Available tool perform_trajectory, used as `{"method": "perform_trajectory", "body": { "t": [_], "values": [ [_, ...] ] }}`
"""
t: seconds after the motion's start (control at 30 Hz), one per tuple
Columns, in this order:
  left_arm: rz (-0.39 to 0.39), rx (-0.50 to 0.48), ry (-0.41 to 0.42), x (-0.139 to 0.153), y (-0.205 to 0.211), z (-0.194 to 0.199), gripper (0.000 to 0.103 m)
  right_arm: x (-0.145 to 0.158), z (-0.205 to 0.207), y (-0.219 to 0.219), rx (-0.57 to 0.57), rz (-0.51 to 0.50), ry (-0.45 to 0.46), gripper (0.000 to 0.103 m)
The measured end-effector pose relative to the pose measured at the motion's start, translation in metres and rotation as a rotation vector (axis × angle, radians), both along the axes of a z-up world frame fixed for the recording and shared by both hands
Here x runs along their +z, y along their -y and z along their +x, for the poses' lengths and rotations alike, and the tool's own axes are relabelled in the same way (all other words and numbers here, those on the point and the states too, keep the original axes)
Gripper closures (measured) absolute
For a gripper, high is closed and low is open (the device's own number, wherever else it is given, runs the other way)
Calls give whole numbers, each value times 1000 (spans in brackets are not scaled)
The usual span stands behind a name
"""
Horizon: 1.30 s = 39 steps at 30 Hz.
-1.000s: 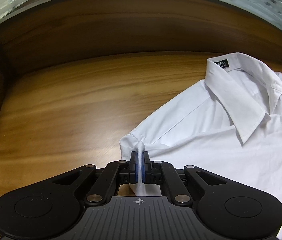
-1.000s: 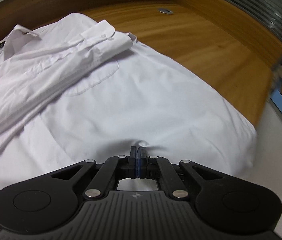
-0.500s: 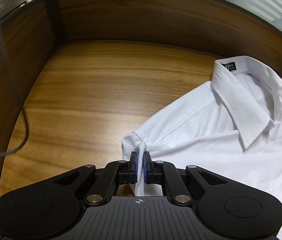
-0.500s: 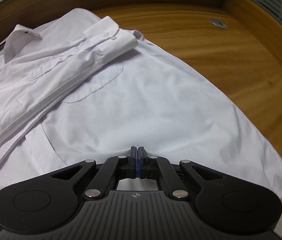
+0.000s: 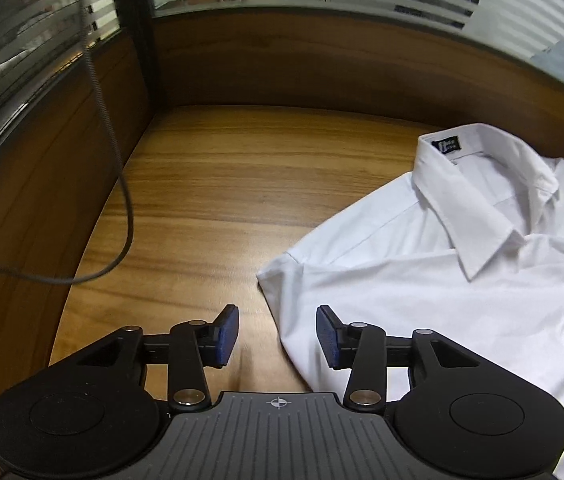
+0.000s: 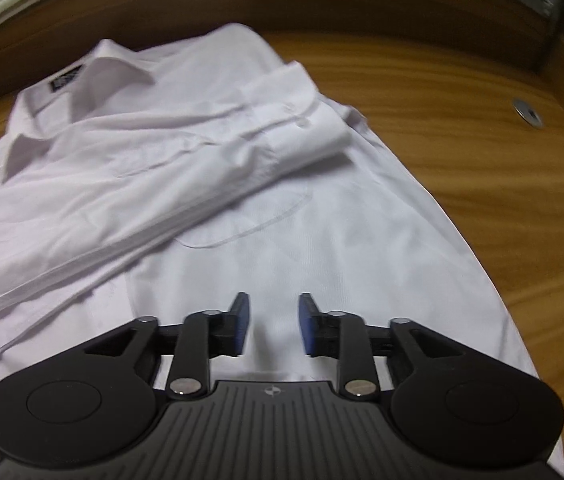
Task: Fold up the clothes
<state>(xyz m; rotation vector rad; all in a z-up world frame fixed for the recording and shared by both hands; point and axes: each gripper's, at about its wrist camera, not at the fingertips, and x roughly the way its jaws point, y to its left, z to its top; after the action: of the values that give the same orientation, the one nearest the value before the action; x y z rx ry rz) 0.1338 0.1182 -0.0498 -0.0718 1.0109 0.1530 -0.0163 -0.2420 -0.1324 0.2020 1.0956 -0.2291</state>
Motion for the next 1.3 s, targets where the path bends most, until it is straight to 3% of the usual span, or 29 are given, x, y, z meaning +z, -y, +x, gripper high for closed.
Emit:
{"method": "perform_trajectory", "body": {
  "t": [0.07, 0.23, 0.37, 0.5, 0.67, 0.9, 1.3],
  "values": [
    [-16, 7, -1, 0, 1, -1, 49, 2, -2, -3, 35, -2, 13, 48],
    [-20, -19, 3, 0, 11, -8, 40, 1, 3, -14, 106, -39, 38, 35],
    [-11, -39, 3, -1, 27, -7, 33, 0, 10, -24, 107, -43, 40, 28],
    [-31, -80, 25, 4, 44, -8, 18, 4, 10, -29, 117, -34, 68, 17],
    [-16, -168, 34, 6, 59, -2, 17, 14, 2, -37, 111, -41, 96, 13],
    [18, -222, 26, -3, 50, 18, 16, 10, -34, -44, -40, -60, 86, 11],
    [-15, -247, -26, -28, 22, 41, 16, -15, -124, -64, -464, -44, 15, 9]
  ]
}}
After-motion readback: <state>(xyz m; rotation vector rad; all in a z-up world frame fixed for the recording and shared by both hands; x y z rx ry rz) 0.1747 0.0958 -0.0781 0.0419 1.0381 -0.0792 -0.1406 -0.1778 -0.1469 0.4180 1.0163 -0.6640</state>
